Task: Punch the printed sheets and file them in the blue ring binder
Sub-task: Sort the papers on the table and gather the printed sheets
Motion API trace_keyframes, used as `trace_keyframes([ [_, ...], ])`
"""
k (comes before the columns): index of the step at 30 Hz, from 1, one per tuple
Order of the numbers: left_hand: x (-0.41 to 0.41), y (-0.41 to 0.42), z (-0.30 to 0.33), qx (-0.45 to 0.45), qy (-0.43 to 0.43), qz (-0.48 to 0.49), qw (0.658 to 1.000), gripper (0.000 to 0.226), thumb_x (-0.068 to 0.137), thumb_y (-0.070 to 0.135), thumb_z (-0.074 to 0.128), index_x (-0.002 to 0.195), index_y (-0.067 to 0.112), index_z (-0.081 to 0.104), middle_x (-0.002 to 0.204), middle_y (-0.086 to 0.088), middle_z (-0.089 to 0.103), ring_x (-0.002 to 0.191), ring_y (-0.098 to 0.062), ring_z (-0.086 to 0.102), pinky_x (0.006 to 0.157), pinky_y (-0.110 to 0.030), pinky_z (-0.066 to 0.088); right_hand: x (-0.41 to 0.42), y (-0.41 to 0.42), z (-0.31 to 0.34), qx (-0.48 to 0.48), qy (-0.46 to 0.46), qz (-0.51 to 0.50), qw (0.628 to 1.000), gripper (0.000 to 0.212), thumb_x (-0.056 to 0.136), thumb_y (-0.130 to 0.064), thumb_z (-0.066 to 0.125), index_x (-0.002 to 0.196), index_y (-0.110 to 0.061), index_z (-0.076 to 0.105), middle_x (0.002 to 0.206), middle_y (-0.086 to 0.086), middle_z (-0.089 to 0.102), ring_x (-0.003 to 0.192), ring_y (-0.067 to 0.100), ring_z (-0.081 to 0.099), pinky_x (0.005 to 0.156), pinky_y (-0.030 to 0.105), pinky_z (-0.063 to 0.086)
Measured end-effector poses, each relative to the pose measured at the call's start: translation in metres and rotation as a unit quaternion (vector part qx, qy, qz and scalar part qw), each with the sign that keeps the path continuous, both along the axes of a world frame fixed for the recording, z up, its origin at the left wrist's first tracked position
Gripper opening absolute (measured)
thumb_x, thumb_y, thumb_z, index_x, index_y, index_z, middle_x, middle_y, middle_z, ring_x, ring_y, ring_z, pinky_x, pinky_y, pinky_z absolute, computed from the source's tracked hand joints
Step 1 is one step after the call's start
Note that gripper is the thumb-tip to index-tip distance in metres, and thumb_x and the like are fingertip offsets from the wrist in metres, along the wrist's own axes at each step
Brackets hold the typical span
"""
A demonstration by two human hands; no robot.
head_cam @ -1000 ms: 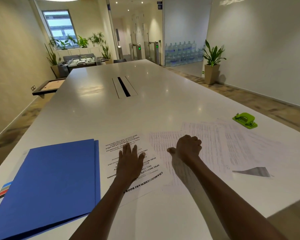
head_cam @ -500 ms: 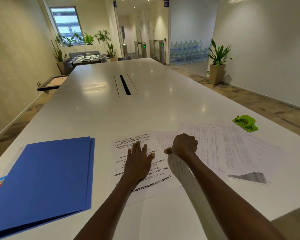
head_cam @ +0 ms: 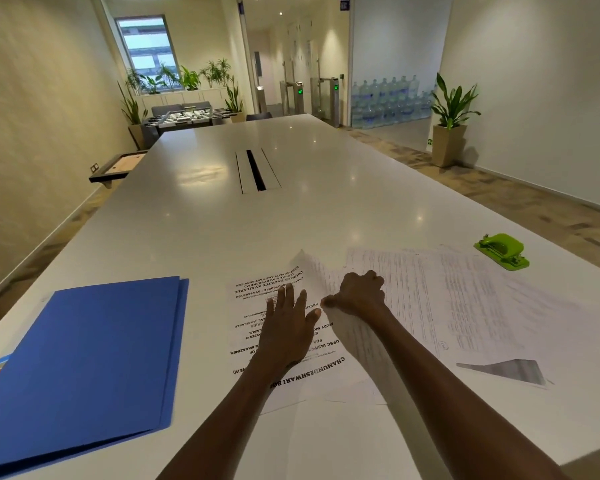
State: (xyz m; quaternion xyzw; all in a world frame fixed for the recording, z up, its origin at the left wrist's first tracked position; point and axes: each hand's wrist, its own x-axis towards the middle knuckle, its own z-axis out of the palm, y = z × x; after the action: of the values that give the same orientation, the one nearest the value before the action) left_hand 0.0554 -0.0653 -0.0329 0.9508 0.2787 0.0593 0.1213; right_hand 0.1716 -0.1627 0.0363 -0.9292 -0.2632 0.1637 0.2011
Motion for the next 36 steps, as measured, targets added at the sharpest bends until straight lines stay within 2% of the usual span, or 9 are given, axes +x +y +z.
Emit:
trace_keyframes([
  [9, 0.001, -0.001, 0.001, 0.015, -0.002, -0.013, 1.000, 0.058, 0.103, 0.034, 0.028, 0.155, 0.015, 0.012, 0.163, -0.016, 0.000, 0.151, -0.029, -0.003, 0.123, -0.046, 0.004, -0.013, 0.016, -0.002, 0.030, 0.027, 0.066, 0.997, 0.054, 0.075, -0.050, 0.064, 0.120, -0.023, 0.051, 0.125, 0.015, 0.047, 0.121, 0.035, 0.036, 0.091, 0.043, 0.037],
  [12, 0.000, -0.001, 0.001, 0.017, -0.003, -0.014, 1.000, 0.059, 0.103, 0.034, 0.030, 0.155, 0.014, 0.010, 0.164, -0.015, -0.001, 0.151, -0.029, -0.004, 0.123, -0.045, 0.003, -0.014, 0.014, 0.004, 0.080, 0.069, 0.074, 0.992, 0.056, 0.073, -0.045, 0.069, 0.120, -0.024, 0.046, 0.118, 0.011, 0.056, 0.107, 0.030, 0.052, 0.088, 0.043, 0.049],
  [14, -0.001, -0.001, 0.001, 0.006, -0.027, -0.009, 1.000, 0.058, 0.102, 0.027, 0.030, 0.155, 0.012, 0.013, 0.164, -0.015, 0.005, 0.152, -0.027, -0.001, 0.123, -0.044, 0.005, -0.015, 0.010, 0.008, 0.105, 0.083, 0.060, 0.989, 0.070, 0.069, -0.043, 0.075, 0.125, -0.022, 0.037, 0.119, 0.013, 0.054, 0.102, 0.031, 0.057, 0.083, 0.042, 0.053],
  [18, -0.007, -0.008, 0.007, 0.001, -0.077, -0.003, 0.997, 0.051, 0.105, 0.025, 0.029, 0.153, 0.010, 0.022, 0.163, -0.013, 0.012, 0.152, -0.024, 0.003, 0.123, -0.042, 0.007, -0.011, -0.006, 0.012, 0.139, 0.063, -0.016, 0.988, 0.108, 0.061, -0.041, 0.085, 0.141, -0.015, 0.018, 0.136, 0.024, 0.036, 0.126, 0.042, 0.036, 0.095, 0.047, 0.041],
  [21, -0.007, -0.011, 0.007, -0.005, -0.081, 0.000, 0.997, 0.050, 0.107, 0.029, 0.025, 0.153, 0.010, 0.022, 0.164, -0.011, 0.011, 0.152, -0.022, 0.001, 0.123, -0.039, 0.003, -0.004, -0.022, 0.014, 0.191, 0.093, -0.043, 0.976, 0.120, 0.058, -0.037, 0.089, 0.145, -0.014, 0.010, 0.142, 0.024, 0.035, 0.129, 0.042, 0.037, 0.099, 0.048, 0.042],
  [24, -0.004, -0.010, 0.003, -0.035, -0.094, 0.028, 0.995, 0.055, 0.106, 0.035, 0.024, 0.155, 0.011, 0.017, 0.164, -0.009, 0.011, 0.152, -0.018, 0.002, 0.122, -0.034, 0.001, 0.003, -0.039, 0.015, 0.251, 0.131, -0.058, 0.957, 0.118, 0.062, -0.018, 0.089, 0.148, -0.009, 0.008, 0.149, 0.021, 0.034, 0.131, 0.038, 0.041, 0.100, 0.042, 0.041],
  [27, -0.001, -0.013, 0.001, -0.052, -0.104, 0.039, 0.992, 0.056, 0.105, 0.037, 0.024, 0.154, 0.010, 0.017, 0.163, -0.009, 0.013, 0.152, -0.018, 0.005, 0.123, -0.035, 0.003, 0.012, -0.052, 0.012, 0.265, 0.123, -0.074, 0.953, 0.107, 0.067, -0.004, 0.084, 0.147, -0.014, 0.014, 0.146, 0.020, 0.039, 0.123, 0.036, 0.049, 0.085, 0.037, 0.045],
  [32, 0.007, -0.024, 0.003, -0.091, -0.138, 0.041, 0.985, 0.057, 0.105, 0.035, 0.026, 0.154, 0.008, 0.014, 0.163, -0.009, 0.016, 0.151, -0.017, 0.008, 0.123, -0.034, 0.004, 0.010, -0.060, 0.001, 0.253, 0.133, -0.059, 0.957, 0.119, 0.065, -0.019, 0.087, 0.149, -0.012, 0.002, 0.148, 0.019, 0.037, 0.131, 0.039, 0.043, 0.102, 0.048, 0.041],
  [36, 0.011, -0.031, 0.007, -0.132, -0.199, 0.053, 0.970, 0.056, 0.105, 0.034, 0.029, 0.154, 0.010, 0.017, 0.161, -0.007, 0.022, 0.150, -0.018, 0.015, 0.123, -0.035, 0.008, 0.004, -0.063, -0.004, 0.227, 0.120, -0.043, 0.966, 0.122, 0.062, -0.015, 0.088, 0.147, -0.008, 0.001, 0.138, 0.018, 0.047, 0.119, 0.038, 0.052, 0.094, 0.045, 0.048],
])
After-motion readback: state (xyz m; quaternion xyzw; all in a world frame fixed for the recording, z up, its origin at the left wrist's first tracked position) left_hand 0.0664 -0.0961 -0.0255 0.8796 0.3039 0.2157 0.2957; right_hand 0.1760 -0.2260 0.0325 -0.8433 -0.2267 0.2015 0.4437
